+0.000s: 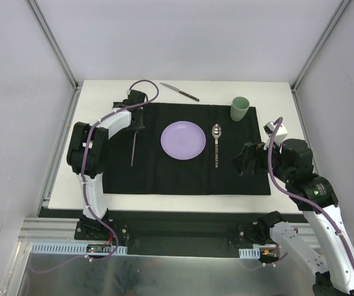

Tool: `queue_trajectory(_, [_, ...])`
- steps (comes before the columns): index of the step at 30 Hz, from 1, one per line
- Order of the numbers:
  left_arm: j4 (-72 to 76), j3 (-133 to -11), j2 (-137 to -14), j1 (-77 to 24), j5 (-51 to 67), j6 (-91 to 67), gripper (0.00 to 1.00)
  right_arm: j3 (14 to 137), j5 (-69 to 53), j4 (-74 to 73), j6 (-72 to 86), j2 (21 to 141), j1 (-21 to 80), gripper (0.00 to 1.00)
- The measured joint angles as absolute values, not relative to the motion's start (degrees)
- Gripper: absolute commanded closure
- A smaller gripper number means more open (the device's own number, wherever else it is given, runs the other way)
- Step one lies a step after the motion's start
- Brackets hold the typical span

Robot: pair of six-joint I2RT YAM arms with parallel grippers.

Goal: Set the dinner table for one person
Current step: Place the fork on the napkin.

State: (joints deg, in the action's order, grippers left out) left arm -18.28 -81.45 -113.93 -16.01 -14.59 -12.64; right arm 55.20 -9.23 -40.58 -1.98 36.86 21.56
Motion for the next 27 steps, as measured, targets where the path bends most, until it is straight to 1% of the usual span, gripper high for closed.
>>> queue_trajectory(2, [-18.3, -81.4, -113.9, -15.6, -13.5, -12.7, 0.87, 55.2, -9.3, -40.6, -2.0, 37.2, 21.6, 0.00])
queue_trajectory(4, [-18.3, -81.4, -113.9, -15.2, -12.5, -12.9, 0.88, 55.2, -9.3, -40.6, -1.9, 37.5, 21.6, 0.00])
queue_trajectory(11, [-18.1, -80.1, -112.1, -13.0, -6.8, -13.3, 0.89, 55.2, -9.3, -40.3, -1.9, 38.1, 21.6, 0.00])
queue_trajectory(17, [-17.3, -79.7, -110.3, -11.9, -4.5, -13.6, 0.90, 55.2, -9.5, -39.8, -1.9, 38.1, 21.6, 0.00])
queue_trajectory(20, [-17.1, -79.6, -110.2, -11.9, -4.4, -13.6, 0.96, 55.2, -9.5, -39.7, -1.9, 38.1, 21.6, 0.00])
queue_trajectory(21, [-17.0, -79.5, -110.2, -11.9, -4.4, -13.6, 1.00, 55.2, -9.5, -39.7, -1.9, 38.1, 21.6, 0.00])
queue_trajectory(27, [-16.9, -78.8, -110.2, -11.9, -5.1, -13.5, 1.00, 55.1, -9.5, -39.7, -1.9, 38.1, 21.6, 0.00])
